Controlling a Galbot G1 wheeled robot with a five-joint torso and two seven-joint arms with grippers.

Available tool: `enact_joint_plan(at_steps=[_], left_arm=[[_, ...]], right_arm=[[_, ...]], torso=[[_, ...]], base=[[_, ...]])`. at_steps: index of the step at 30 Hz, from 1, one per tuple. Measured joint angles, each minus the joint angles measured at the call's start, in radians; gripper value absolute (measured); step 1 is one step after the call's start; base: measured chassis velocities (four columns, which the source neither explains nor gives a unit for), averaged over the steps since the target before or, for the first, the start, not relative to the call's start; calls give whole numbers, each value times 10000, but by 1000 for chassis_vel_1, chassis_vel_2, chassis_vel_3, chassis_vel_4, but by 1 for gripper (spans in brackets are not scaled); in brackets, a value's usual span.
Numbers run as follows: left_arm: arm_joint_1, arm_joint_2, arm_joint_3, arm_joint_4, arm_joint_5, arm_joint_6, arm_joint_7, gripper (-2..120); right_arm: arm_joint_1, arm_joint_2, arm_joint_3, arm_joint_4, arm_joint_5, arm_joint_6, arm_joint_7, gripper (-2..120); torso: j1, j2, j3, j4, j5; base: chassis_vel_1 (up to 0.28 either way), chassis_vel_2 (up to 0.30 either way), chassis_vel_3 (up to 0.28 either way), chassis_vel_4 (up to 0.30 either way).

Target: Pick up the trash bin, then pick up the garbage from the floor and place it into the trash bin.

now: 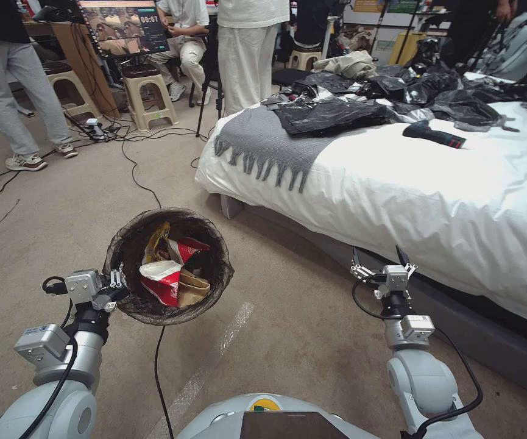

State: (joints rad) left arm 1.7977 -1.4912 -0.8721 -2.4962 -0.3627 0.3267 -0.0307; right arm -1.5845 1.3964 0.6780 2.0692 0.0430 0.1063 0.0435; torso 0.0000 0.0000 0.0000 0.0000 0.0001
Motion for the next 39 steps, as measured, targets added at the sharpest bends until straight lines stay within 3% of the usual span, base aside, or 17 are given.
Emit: enact_joint_plan(at_steps=[39], left_arm=[[-199, -54, -16, 300, 3, -61, -21, 0]], right_arm=[[90, -36, 49, -141, -7, -26, -42, 100]], torso=[[0, 0, 0, 0, -2]], base=[[44, 44, 42, 42]])
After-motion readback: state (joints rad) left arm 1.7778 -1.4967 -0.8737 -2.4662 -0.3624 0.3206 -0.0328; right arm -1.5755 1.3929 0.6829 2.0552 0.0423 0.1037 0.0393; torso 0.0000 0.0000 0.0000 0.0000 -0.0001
